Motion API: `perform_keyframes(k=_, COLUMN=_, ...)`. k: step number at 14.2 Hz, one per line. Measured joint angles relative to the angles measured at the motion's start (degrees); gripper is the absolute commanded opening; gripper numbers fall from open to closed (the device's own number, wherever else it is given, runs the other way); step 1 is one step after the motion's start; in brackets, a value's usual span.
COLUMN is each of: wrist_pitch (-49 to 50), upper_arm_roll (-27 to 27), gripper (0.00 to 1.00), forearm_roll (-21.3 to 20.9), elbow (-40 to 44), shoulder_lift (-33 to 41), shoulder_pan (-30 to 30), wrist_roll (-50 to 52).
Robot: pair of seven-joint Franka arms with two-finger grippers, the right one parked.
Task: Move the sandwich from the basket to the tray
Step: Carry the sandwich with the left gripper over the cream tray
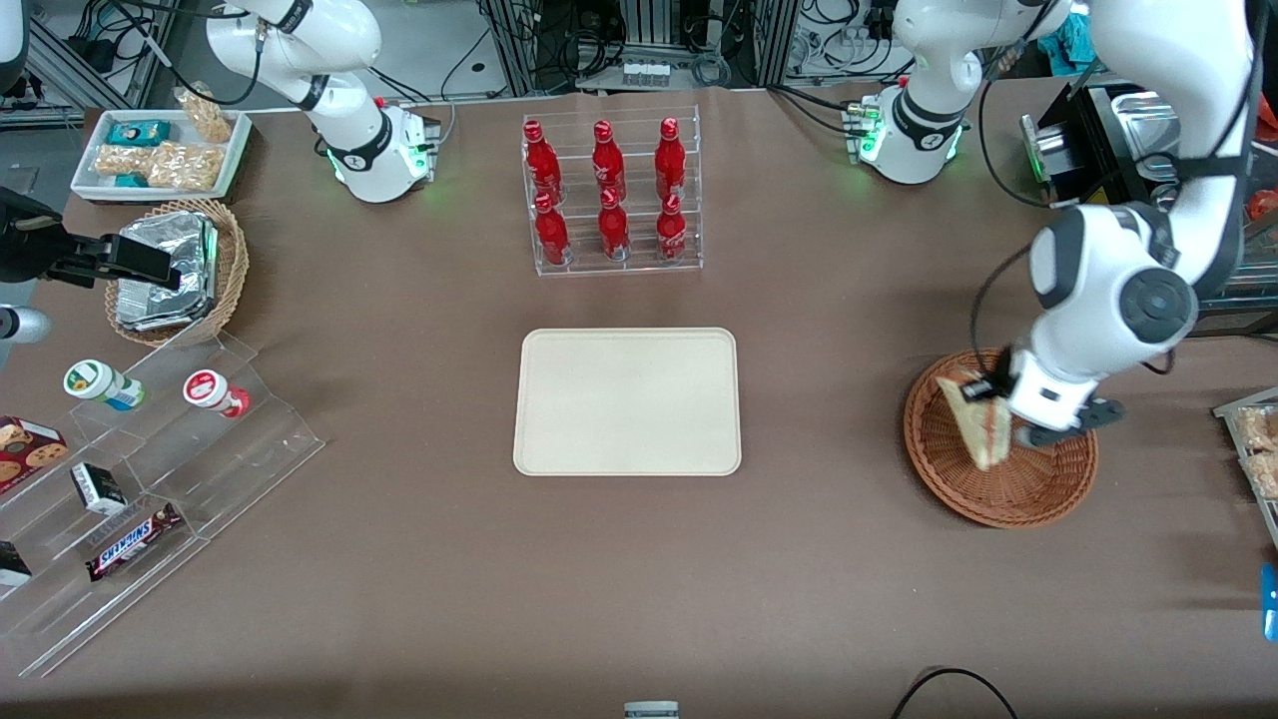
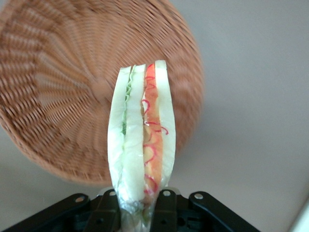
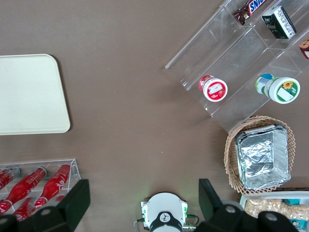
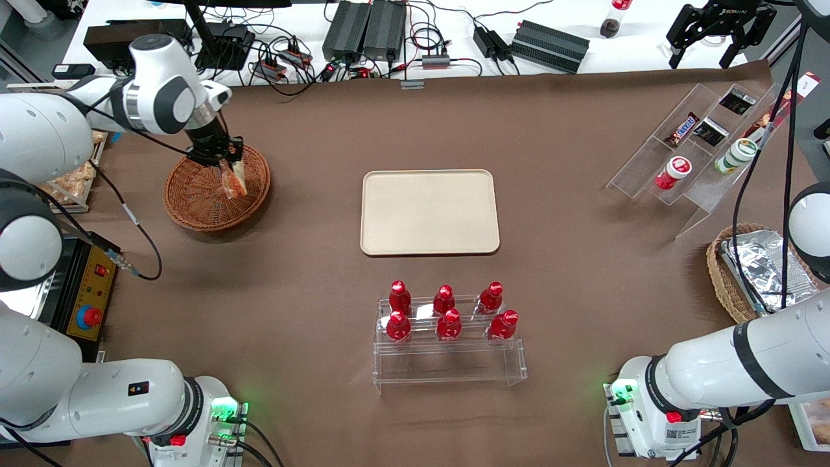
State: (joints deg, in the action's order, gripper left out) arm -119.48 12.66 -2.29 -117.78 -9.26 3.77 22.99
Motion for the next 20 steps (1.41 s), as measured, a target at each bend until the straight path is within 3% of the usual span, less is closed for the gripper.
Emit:
perform_keyframes(k=4, wrist_pitch=7.1, upper_arm_roll=6.6, gripper=0.16, forearm_roll=0.4, elbow=4.0, shoulder_lift=0.3, shoulder_pan=-9.4, wrist_roll=5.3)
perform_keyframes(k=7, wrist_pitch=7.4, upper_arm_roll=7.7, gripper=0.18, forearm_roll=0.4, elbow=9.3, shoulder_lift=-5.5, shoulder_pan=-18.7, wrist_roll=10.3)
perform_keyframes(k=12, wrist_pitch=6.2, upper_arm_roll=7.7, gripper=0.19, forearm_roll=0.3, elbow=18.9, shoulder_lift=-16.4, shoulder_pan=-28.6, wrist_roll=17.0)
perform_keyframes(k=16, wrist_pitch=4.4, upper_arm_roll=7.5, gripper=0.21, forearm_roll=-0.5, elbow=25.4, shoulder_lift=-21.9, shoulder_pan=-33.7, wrist_roll=23.8)
perform_keyframes(k=20, wrist_pitch=3.7, upper_arm_roll=7.4, gripper=0.24, forearm_roll=-6.6, elbow=33.0, shoulder_lift=-29.3, shoulder_pan=-35.2, wrist_roll=32.5)
